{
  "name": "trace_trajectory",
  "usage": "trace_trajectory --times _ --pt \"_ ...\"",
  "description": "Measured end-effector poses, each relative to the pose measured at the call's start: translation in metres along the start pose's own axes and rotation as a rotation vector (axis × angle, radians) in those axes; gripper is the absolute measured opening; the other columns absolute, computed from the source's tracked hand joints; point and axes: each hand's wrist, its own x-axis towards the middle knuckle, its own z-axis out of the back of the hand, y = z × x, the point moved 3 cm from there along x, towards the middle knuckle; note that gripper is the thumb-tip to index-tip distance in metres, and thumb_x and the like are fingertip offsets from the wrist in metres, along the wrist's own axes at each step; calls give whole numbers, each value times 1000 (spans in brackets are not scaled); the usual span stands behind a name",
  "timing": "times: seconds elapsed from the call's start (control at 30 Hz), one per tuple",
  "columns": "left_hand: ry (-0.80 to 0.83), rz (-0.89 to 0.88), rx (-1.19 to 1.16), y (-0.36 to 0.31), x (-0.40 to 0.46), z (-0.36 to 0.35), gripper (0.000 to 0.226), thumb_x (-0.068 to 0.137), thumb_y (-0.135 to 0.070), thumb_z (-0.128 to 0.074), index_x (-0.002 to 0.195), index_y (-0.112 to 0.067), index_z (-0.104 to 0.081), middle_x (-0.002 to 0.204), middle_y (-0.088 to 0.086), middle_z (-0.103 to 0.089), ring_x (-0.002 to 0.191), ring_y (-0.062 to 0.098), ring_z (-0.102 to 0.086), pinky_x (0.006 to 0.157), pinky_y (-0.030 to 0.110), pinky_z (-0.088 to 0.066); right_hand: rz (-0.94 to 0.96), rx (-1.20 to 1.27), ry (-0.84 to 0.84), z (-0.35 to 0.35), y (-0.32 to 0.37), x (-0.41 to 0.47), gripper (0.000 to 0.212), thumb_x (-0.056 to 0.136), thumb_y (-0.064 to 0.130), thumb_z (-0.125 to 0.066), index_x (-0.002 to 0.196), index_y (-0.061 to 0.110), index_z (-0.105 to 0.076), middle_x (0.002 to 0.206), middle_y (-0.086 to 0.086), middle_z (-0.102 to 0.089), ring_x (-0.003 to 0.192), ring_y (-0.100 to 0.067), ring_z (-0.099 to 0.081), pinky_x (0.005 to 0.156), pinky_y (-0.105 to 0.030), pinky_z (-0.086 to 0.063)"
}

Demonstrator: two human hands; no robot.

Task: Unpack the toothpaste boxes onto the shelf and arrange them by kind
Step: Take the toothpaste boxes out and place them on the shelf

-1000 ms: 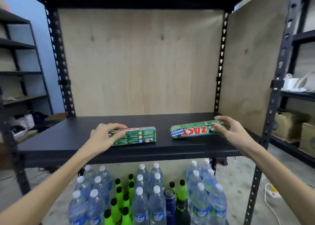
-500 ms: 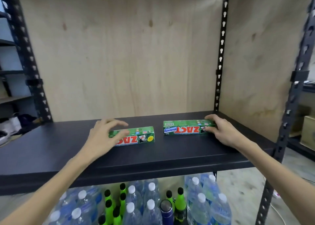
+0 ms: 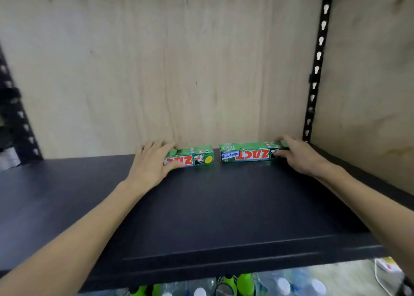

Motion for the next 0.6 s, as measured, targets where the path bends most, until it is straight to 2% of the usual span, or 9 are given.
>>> trace_trajectory --times 0.1,0.33,0.47,0.6 --pt "-16 -1 -15 3 18 -17 48 90 -61 -56 125 -29 -59 119 -1 -54 114 26 -48 93 37 -32 -12 -19 -7 -5 -5 20 39 99 21 -61 135 12 -51 131 -24 -53 120 -36 -52 94 -31 -37" --pt "-68 -21 -15 -2 48 -38 44 88 -62 -57 123 -35 -60 112 0 -45 107 25 -42 95 38 -35 -28 -25 -30 -13 -14 48 34 99 20 -59 130 9 -50 129 -22 -50 117 -36 -49 100 -37 -38" --pt "-86 -70 40 -11 56 -41 42 90 -57 -60 121 -29 -63 112 1 -52 106 25 -49 92 39 -37 -19 -36 -37 -17 -13 54 34 99 19 -59 131 10 -50 130 -22 -51 122 -37 -46 101 -37 -37" --pt "-100 -80 89 -18 57 -38 41 90 -54 -61 121 -26 -62 111 1 -55 104 25 -52 89 39 -39 -51 -27 -40 -18 -9 49 33 102 19 -53 134 10 -48 130 -23 -49 119 -37 -47 103 -40 -39"
